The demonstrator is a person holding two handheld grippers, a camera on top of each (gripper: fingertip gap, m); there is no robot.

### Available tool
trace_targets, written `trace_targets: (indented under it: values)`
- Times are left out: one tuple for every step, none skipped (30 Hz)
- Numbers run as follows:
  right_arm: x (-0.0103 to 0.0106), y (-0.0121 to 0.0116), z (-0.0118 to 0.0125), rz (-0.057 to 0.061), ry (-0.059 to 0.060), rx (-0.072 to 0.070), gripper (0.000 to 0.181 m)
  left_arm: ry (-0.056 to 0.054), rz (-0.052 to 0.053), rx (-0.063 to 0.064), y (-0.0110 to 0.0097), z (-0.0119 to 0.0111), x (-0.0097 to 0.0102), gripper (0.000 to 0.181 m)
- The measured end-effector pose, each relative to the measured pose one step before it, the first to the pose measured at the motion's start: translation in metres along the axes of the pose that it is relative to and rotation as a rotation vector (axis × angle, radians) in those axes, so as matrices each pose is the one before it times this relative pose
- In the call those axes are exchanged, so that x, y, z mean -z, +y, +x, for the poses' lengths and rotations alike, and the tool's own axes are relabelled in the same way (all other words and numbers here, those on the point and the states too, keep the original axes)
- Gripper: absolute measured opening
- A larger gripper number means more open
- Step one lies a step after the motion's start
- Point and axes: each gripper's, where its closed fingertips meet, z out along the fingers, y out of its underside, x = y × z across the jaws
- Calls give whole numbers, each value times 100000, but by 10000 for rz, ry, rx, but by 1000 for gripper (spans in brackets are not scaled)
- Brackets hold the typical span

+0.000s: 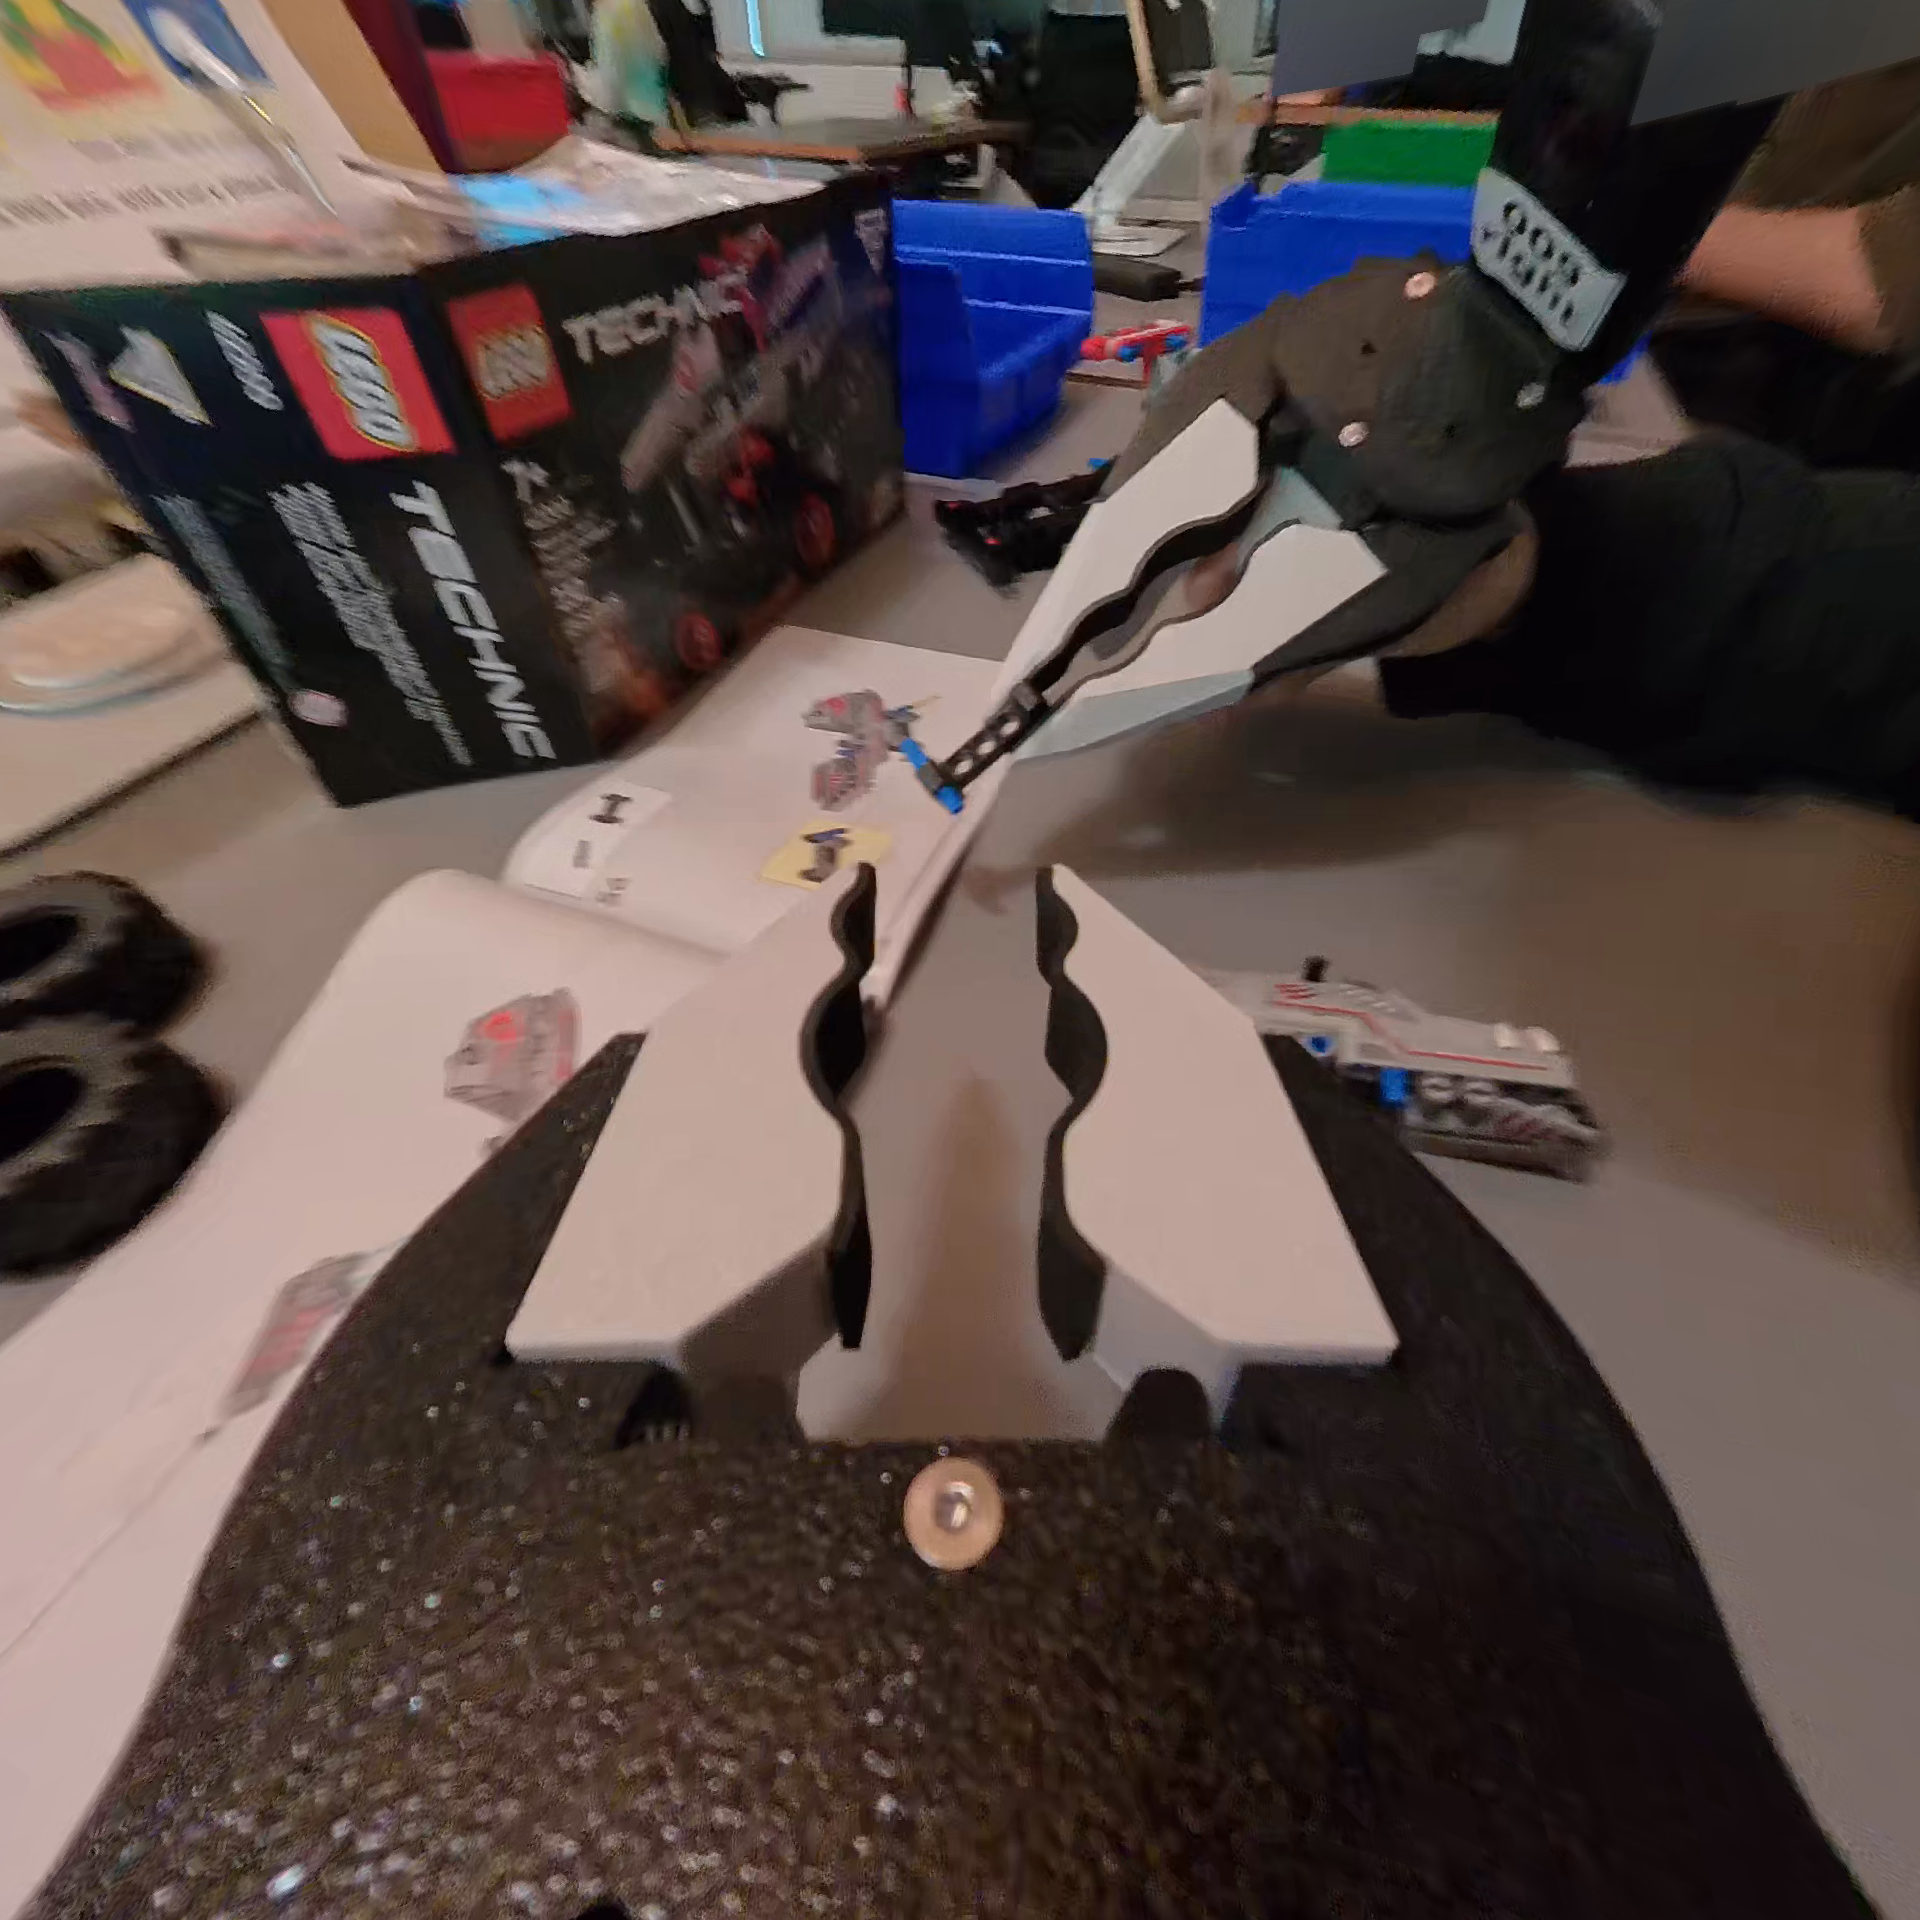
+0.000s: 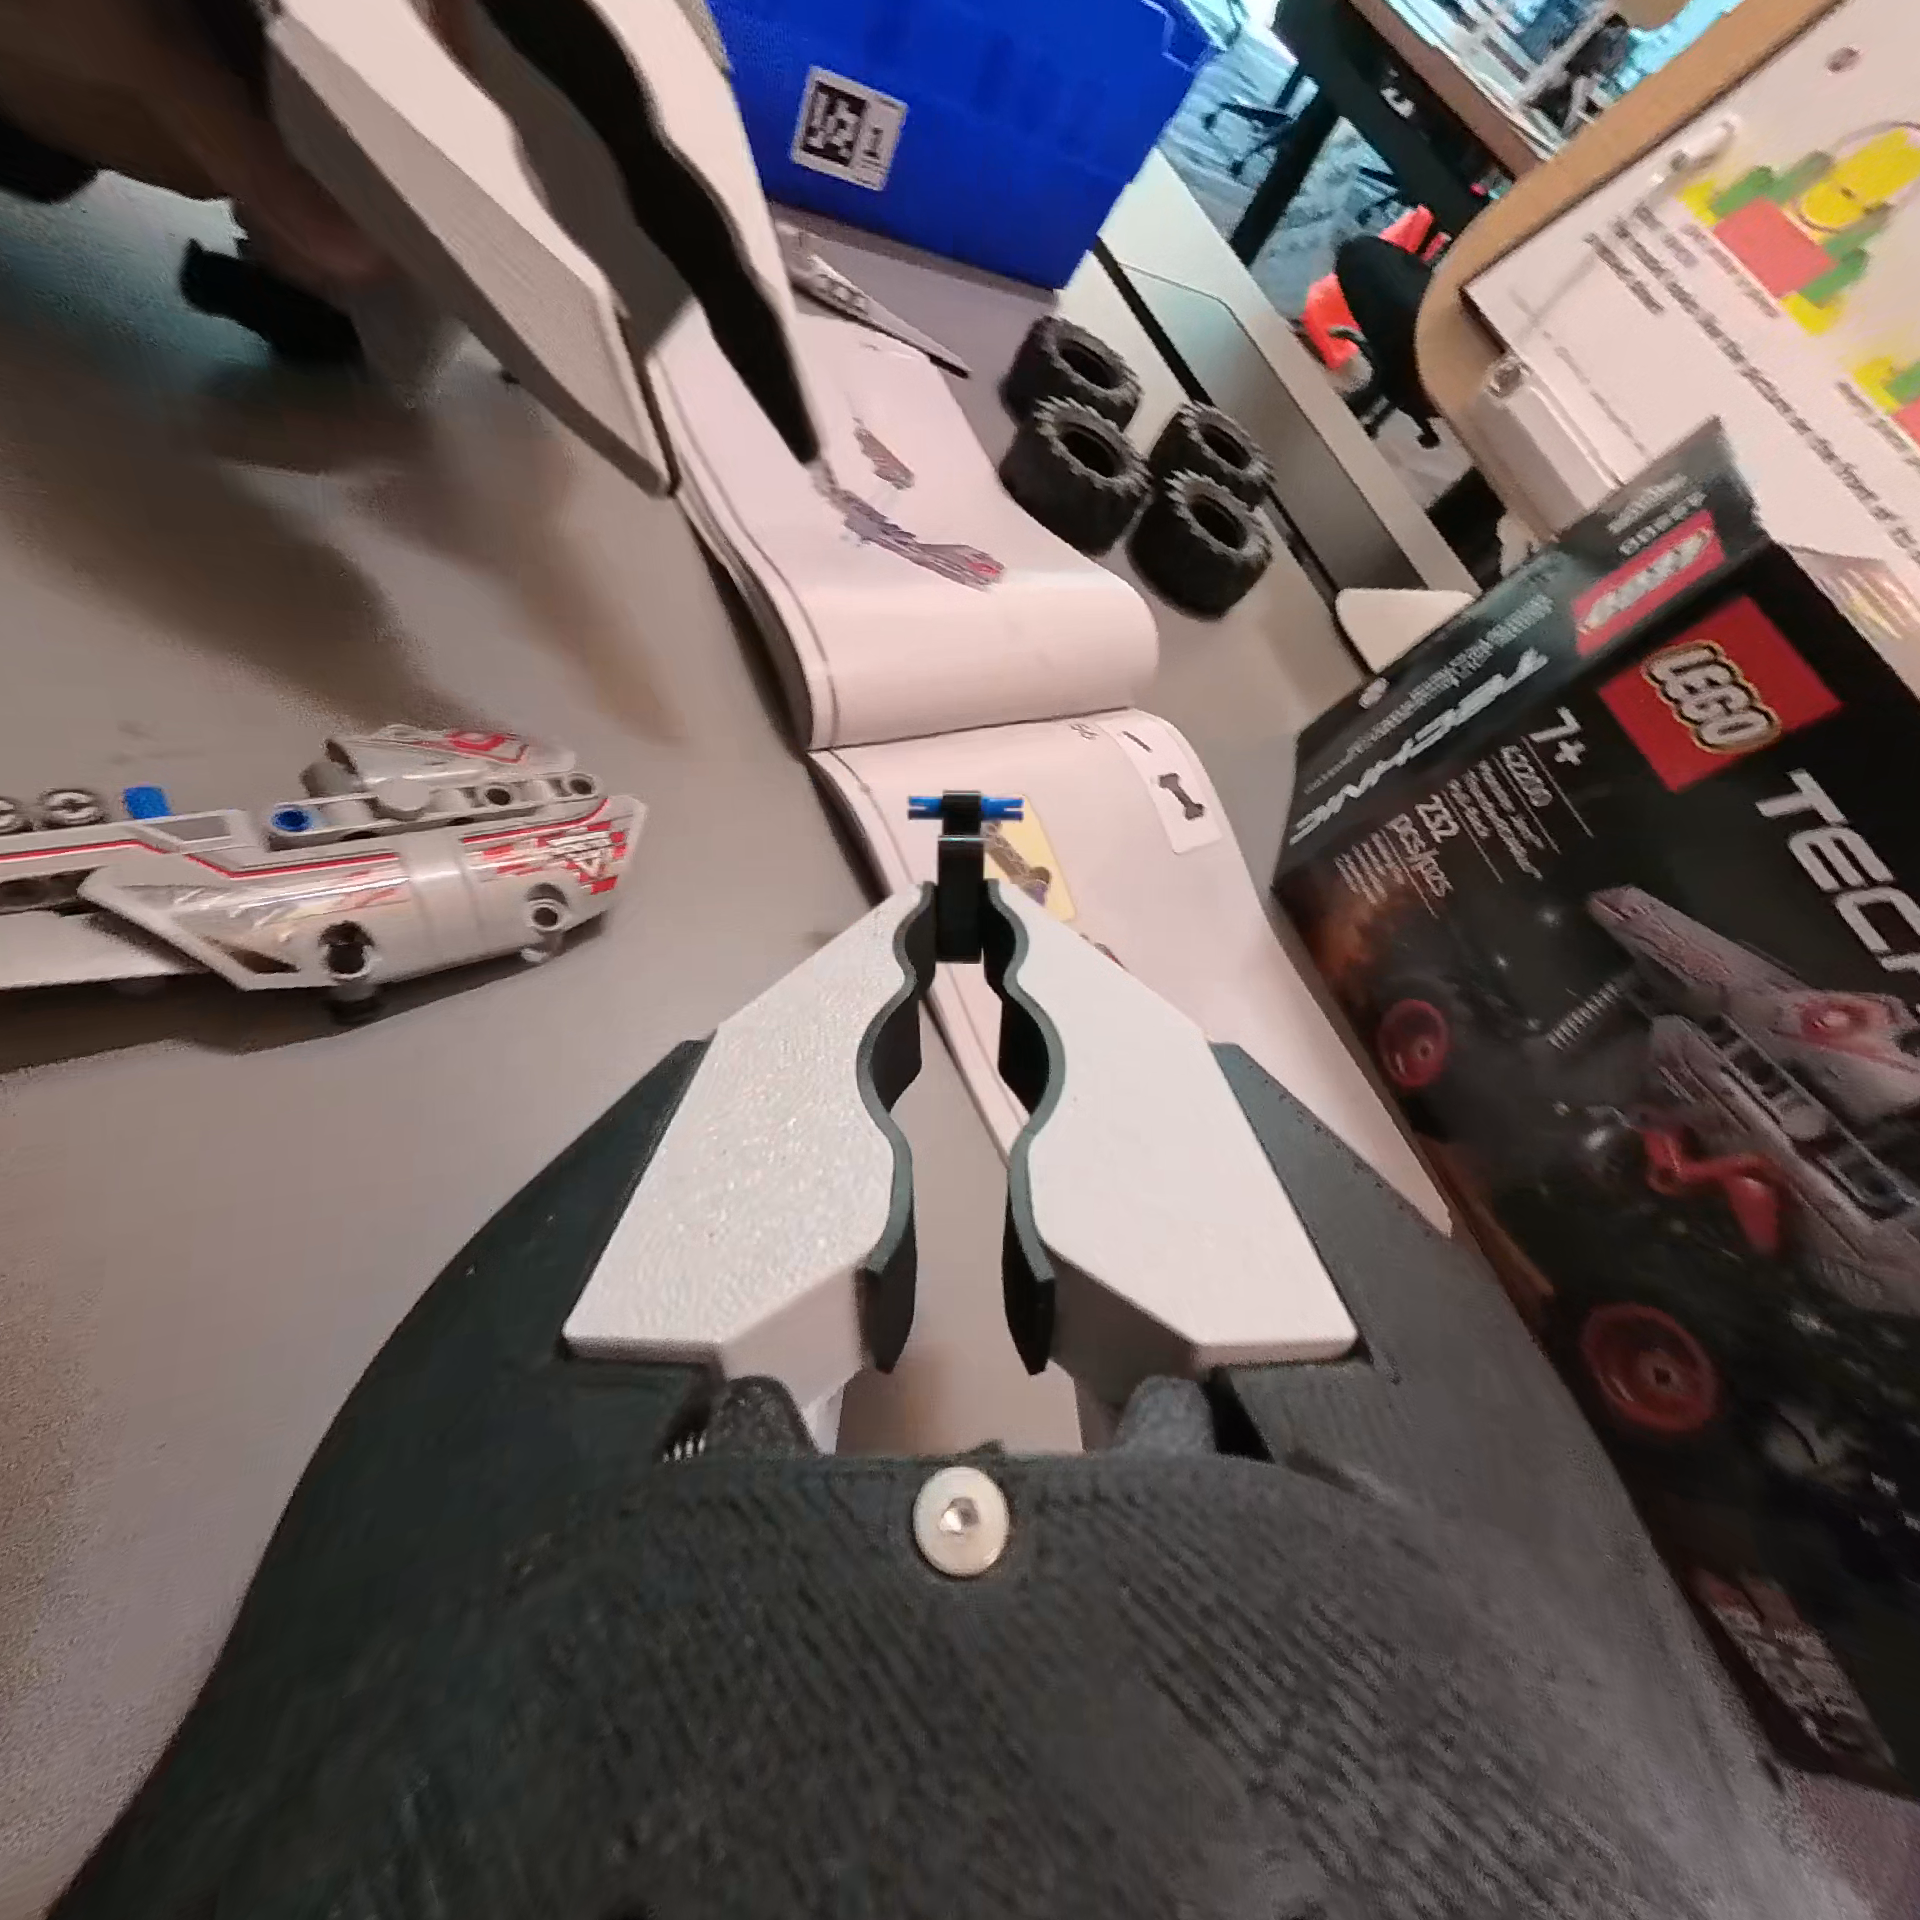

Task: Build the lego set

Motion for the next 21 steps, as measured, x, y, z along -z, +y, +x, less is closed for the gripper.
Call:
trace_targets:
  values:
    - [-8, 137, 280, 0, 137, -162, 6, -573, 98, -482, -74, -642, 277, 24]
    - [-23, 122, 216, 30, 76, -176, 6, -637, 45, -546, 0, -713, 218, 18]
    - [-38, 111, 129, 50, 12, -167, 6, -544, -53, -519, 147, -578, 122, 9]
    - [-61, 95, 3, 59, -69, -147, 6, -385, -139, -430, 252, -355, -7, 4]
    - [-75, 146, -1, 2, -64, -174, 6, -246, -189, -330, 301, -158, -95, 2]
    - [-85, 176, 10, -34, -33, -145, 6, -206, -177, -240, 251, -106, -126, 2]
    - [-64, 140, -13, -26, -32, -51, 6, -183, -98, -203, 140, -78, -70, 0]
    - [-51, 69, -78, -12, -43, 21, 6, -171, -14, -185, 24, -64, -9, 0]
    - [-49, 70, -47, -27, -16, 26, 6, -190, 4, -137, -4, -128, 13, 0]
    - [-52, 85, -49, -46, -13, 23, 6, -144, -15, -87, 35, -110, 2, 0]
    - [-64, 88, -41, -41, -11, 22, 6, -54, -35, -46, 43, -28, -32, 0]
    - [-81, 112, -25, -38, -10, -3, 6, -25, -45, -22, 58, -5, -36, 0]
    - [-85, 109, -30, -25, -23, -30, 6, -50, -11, -22, 23, -53, 9, 0]
    - [-52, 61, -1, -47, -9, -1, 6, -42, 33, -30, -38, -31, 40, 0]
    - [-2, -2, 14, -3, 15, 6, 6, -7, 39, -32, -36, 2, 47, 0]
    - [-5, -10, 28, 11, 29, 13, 6, -2, 9, -29, 0, -11, 21, 0]
    - [2, -4, 9, 2, 8, 9, 6, -3, -21, -27, 46, 3, -3, 0]
    - [-17, 15, -1, -11, -3, 1, 6, 13, -15, -22, 21, 21, -2, 0]
    - [-8, 13, 17, -7, 13, 6, 6, 16, 0, -18, 0, 34, -4, 0]
    - [-21, 9, 0, -8, 11, 22, 6, 16, -1, -20, 10, 42, 2, 0]
    - [-12, 17, -3, -16, 14, 26, 6, 15, -5, -23, 1, 36, -6, 0]
